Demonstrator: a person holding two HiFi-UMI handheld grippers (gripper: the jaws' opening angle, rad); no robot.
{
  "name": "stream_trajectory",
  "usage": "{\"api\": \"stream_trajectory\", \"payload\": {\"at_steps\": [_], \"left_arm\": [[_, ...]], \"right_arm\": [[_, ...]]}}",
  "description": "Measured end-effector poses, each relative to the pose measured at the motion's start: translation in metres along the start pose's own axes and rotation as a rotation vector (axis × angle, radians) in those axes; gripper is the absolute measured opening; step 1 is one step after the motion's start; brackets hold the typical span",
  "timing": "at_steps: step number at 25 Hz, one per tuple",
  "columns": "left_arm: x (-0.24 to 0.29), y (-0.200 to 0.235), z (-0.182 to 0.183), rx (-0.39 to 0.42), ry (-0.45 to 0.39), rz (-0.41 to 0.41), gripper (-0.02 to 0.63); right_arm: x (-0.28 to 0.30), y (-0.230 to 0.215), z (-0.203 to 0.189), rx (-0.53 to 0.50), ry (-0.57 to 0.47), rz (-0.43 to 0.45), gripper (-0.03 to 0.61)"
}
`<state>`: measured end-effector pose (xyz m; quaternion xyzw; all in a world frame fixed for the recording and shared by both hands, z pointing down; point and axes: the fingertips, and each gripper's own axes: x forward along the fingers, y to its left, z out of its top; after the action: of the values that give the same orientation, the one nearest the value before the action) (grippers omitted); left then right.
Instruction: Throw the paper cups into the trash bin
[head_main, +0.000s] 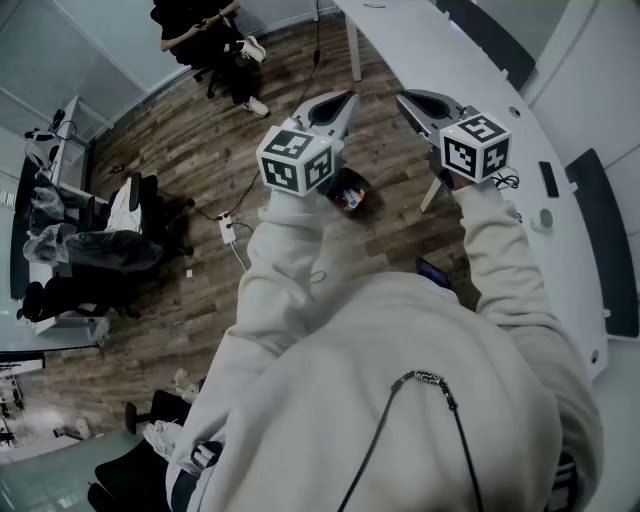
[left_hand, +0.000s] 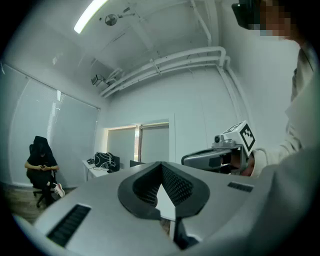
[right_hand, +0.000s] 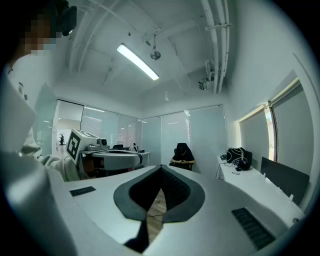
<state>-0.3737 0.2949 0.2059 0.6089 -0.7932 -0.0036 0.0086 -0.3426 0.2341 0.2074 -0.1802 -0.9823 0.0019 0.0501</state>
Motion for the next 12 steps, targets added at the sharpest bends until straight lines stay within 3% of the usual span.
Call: {"api": "stream_trajectory", "payload": {"at_steps": [12], "left_arm": [[-0.0013, 0.0097, -0.0017, -0.044, -0.015, 0.023, -0.005]], "right_arm": [[0.0049, -0.0083, 0.0084, -0.002, -0.031, -0.017, 0.018]]}}
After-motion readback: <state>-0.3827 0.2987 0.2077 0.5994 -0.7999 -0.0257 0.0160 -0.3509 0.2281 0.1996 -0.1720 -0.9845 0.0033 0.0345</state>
